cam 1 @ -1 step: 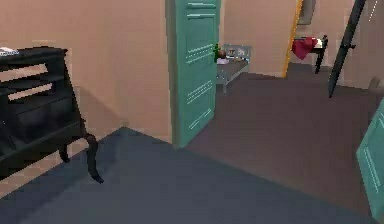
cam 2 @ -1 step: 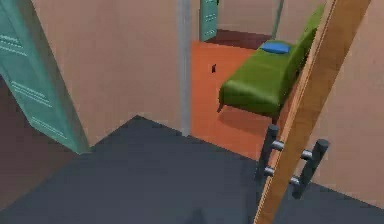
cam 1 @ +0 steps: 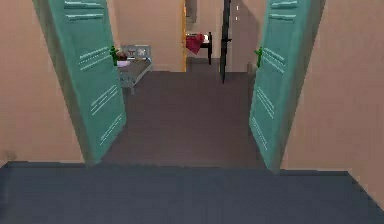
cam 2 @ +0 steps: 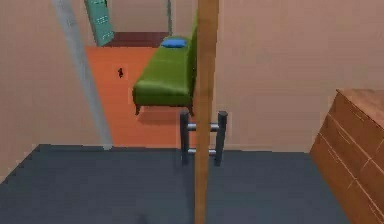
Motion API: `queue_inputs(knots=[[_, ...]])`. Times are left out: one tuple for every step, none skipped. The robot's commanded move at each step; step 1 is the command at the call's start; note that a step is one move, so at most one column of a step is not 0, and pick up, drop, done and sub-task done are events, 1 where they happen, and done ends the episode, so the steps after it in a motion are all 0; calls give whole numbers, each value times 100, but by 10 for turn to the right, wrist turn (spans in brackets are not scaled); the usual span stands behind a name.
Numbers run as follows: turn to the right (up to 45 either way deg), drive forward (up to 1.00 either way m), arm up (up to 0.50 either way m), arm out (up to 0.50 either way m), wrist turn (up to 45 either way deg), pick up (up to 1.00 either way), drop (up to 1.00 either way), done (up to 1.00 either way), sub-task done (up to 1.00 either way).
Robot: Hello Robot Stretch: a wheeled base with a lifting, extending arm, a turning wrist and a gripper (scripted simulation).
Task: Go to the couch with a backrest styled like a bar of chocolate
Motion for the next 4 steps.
queue_inputs(knots=[[0,100,0,0,0,0,0,0,0],[0,100,0,0,0,0,0,0,0],[0,100,0,0,0,0,0,0,0],[0,100,0,0,0,0,0,0,0]])
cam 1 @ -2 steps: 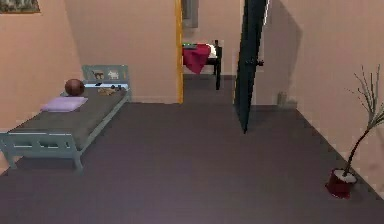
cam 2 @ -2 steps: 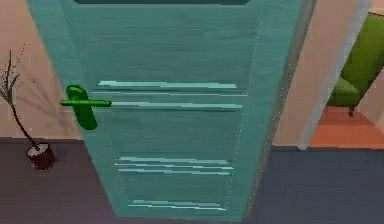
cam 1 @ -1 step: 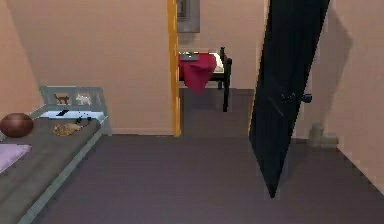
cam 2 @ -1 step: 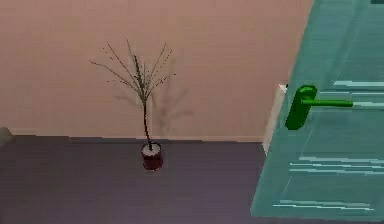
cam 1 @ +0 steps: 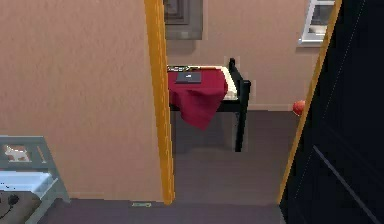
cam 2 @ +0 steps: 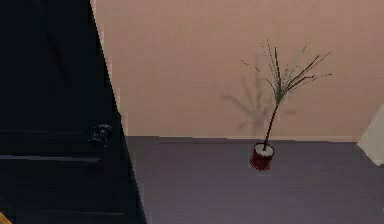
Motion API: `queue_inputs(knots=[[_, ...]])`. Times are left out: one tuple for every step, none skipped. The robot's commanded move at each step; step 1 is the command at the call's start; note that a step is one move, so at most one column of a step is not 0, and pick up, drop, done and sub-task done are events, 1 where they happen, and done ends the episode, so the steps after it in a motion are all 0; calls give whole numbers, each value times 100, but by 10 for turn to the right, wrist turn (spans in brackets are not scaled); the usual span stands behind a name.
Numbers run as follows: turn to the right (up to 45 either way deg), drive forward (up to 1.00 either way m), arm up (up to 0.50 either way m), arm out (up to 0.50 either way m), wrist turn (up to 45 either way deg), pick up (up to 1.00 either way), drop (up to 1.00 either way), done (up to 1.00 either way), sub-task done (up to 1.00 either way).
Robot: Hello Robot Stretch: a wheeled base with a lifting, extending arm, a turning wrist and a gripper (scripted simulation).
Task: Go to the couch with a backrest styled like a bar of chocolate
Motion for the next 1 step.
queue_inputs(knots=[[30,0,0,0,0,0,0,0,0]])
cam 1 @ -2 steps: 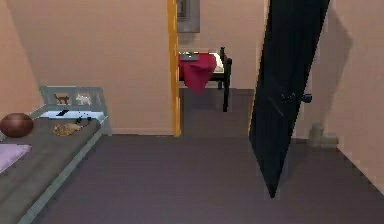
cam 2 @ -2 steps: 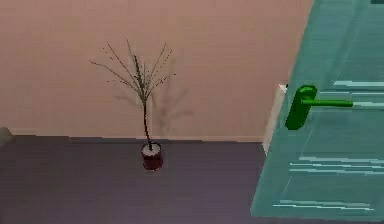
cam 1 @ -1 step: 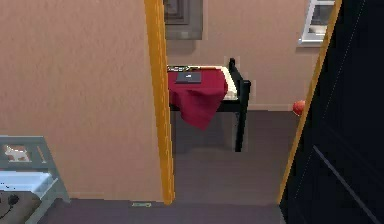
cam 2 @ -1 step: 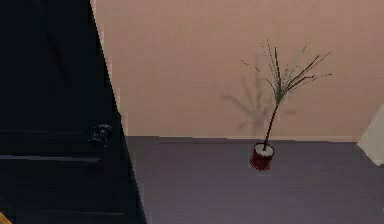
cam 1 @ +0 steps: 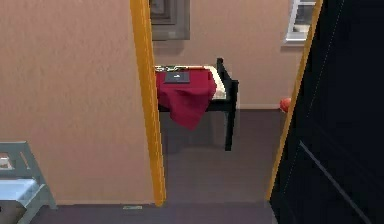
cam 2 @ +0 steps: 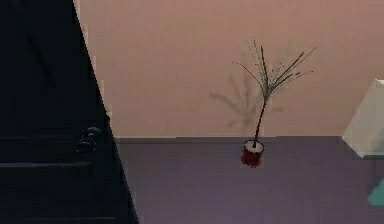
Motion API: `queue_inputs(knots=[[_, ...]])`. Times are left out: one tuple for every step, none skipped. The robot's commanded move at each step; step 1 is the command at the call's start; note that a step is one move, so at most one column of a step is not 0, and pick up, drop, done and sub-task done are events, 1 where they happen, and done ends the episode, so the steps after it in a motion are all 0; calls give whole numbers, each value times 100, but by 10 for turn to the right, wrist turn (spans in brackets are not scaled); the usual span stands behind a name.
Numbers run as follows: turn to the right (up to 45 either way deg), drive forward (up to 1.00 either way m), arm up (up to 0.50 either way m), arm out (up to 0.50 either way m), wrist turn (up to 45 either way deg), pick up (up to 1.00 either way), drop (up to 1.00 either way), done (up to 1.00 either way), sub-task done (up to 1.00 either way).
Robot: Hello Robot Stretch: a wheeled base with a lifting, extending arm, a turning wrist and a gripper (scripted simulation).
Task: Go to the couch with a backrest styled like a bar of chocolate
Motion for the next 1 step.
queue_inputs(knots=[[0,50,0,0,0,0,0,0,0]])
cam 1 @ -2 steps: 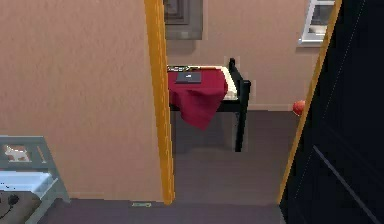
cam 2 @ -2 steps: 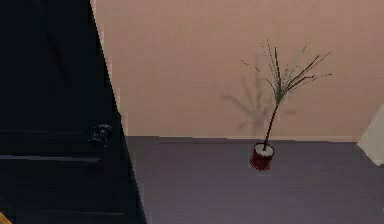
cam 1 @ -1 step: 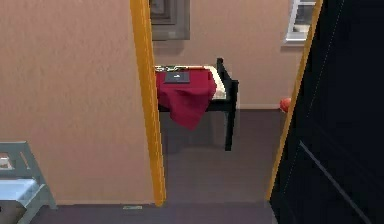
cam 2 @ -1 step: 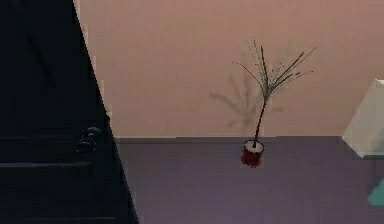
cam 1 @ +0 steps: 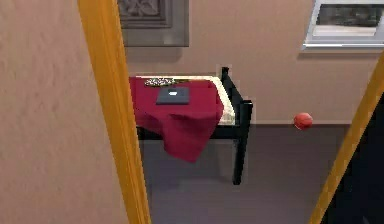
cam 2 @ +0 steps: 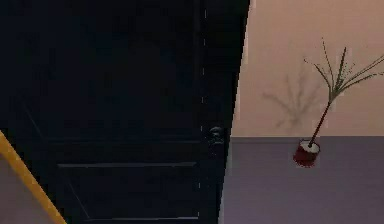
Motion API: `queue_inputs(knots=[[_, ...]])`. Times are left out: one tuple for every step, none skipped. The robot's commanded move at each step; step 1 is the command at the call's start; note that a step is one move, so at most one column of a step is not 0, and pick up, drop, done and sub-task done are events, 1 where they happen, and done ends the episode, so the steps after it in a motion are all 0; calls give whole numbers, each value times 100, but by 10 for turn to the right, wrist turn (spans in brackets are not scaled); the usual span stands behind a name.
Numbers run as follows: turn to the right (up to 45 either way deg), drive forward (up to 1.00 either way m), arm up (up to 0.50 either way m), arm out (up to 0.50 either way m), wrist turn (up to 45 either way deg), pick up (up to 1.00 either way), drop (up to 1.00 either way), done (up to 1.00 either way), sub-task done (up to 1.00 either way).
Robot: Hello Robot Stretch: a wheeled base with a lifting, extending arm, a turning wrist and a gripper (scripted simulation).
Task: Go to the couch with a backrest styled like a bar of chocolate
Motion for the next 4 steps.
queue_inputs(knots=[[150,0,0,0,0,0,0,0,0],[0,100,0,0,0,0,0,0,0],[120,0,0,0,0,0,0,0,0],[0,10,0,0,0,0,0,0,0]])
